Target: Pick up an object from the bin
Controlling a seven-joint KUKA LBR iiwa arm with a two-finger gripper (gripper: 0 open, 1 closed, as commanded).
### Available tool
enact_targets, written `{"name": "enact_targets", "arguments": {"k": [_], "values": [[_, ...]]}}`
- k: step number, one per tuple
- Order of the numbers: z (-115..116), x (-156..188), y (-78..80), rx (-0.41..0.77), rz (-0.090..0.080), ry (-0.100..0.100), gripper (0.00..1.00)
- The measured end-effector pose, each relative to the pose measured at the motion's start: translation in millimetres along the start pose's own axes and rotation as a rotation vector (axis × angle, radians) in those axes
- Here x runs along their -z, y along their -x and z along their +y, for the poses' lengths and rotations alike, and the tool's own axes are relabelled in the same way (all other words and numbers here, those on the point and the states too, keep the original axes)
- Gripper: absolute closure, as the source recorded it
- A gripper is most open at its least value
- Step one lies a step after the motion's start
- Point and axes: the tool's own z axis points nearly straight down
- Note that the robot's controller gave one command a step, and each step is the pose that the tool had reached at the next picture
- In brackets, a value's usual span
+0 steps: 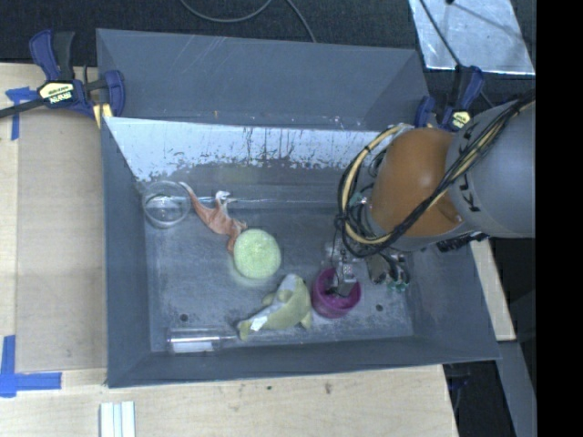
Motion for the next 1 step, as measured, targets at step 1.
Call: {"name": "enact_targets", "arguments": {"k": [1], "values": [[0.0,20.0,-1.5,0.000,0.006,0.001,1.00]]}}
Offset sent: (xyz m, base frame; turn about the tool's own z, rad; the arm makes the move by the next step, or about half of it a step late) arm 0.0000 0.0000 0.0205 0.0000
